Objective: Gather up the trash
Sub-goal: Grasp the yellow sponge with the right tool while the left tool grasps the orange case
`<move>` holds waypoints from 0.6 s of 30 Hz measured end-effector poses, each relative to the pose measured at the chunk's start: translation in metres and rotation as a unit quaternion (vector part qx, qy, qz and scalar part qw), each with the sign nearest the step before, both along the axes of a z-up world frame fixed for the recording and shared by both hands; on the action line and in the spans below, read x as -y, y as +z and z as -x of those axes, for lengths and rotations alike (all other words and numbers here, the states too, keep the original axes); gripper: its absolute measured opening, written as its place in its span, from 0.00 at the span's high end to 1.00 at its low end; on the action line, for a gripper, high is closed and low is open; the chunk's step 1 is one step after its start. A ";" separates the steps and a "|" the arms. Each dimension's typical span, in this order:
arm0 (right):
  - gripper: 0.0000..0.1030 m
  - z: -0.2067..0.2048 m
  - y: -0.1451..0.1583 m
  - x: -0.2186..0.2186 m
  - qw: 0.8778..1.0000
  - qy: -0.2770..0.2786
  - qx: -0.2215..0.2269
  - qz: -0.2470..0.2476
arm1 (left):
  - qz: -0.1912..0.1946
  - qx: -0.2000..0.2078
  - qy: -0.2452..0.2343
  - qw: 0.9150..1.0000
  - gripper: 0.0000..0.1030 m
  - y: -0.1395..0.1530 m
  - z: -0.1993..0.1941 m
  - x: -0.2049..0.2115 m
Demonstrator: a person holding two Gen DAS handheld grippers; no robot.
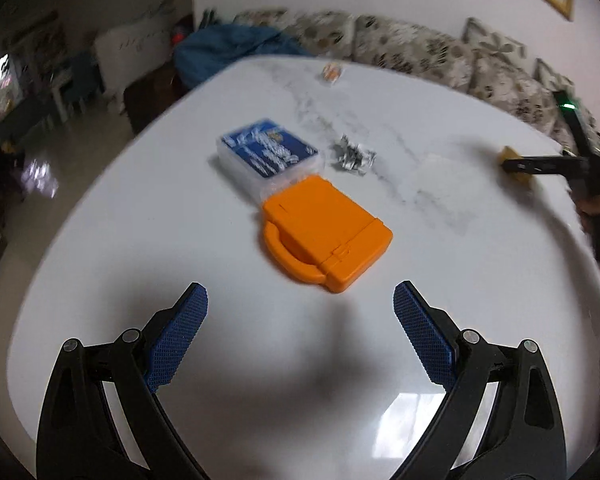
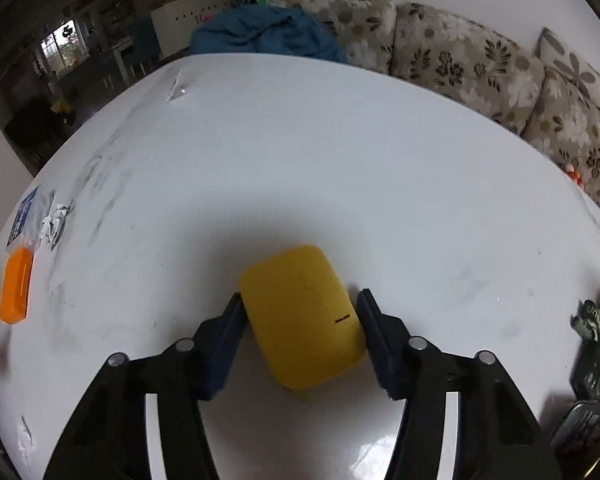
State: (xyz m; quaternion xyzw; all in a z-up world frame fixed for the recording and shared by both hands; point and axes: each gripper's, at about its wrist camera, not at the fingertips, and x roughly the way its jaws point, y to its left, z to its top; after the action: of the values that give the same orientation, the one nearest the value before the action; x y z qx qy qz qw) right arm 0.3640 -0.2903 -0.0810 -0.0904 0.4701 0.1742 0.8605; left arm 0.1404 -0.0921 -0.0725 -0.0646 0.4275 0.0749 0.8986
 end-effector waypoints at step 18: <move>0.47 0.069 -0.008 -0.010 0.998 0.054 0.004 -0.021 | 0.041 -0.004 0.269 0.962 0.06 0.005 -0.047 0.000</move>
State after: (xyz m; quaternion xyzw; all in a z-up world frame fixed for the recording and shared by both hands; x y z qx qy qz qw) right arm 0.2954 -0.2802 -0.0889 -0.0985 0.4575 0.2297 0.8533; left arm 0.1877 -0.0921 -0.0672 -0.2142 0.4005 0.2965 0.8401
